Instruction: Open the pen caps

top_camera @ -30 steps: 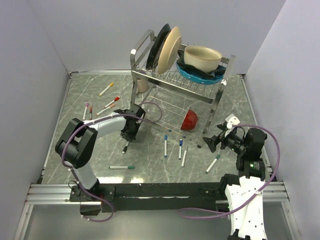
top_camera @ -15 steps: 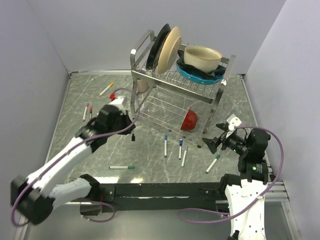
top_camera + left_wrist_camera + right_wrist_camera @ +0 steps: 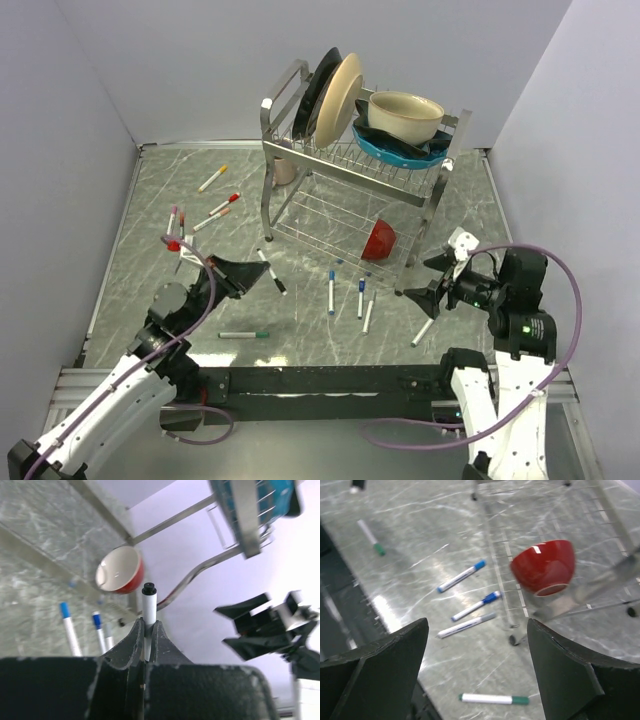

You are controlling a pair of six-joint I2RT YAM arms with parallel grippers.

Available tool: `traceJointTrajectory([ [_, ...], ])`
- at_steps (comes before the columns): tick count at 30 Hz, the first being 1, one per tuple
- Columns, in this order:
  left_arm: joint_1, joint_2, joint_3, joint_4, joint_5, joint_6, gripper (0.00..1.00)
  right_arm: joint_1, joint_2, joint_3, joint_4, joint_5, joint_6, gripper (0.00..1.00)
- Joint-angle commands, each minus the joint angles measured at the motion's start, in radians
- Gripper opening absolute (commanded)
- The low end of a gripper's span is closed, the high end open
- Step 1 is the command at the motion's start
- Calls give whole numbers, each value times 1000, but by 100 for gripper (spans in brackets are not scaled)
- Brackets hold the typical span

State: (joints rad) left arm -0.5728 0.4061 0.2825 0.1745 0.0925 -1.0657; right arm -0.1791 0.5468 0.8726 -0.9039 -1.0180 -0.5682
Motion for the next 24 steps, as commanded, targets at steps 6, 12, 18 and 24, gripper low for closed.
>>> traceJointTrajectory([
  [6, -16, 59, -55, 367, -40, -215, 1, 447, 108, 20, 74, 206, 180, 84],
  [12, -122, 126, -22, 410, -174, -177, 1, 722, 327, 160, 83, 324, 209, 100],
  [18, -274, 175, -6, 470, -335, -125, 1, 935, 513, 314, 194, 482, 345, 100],
  [24, -369, 215, 17, 467, -433, -94, 1, 995, 679, 492, 255, 562, 519, 100],
])
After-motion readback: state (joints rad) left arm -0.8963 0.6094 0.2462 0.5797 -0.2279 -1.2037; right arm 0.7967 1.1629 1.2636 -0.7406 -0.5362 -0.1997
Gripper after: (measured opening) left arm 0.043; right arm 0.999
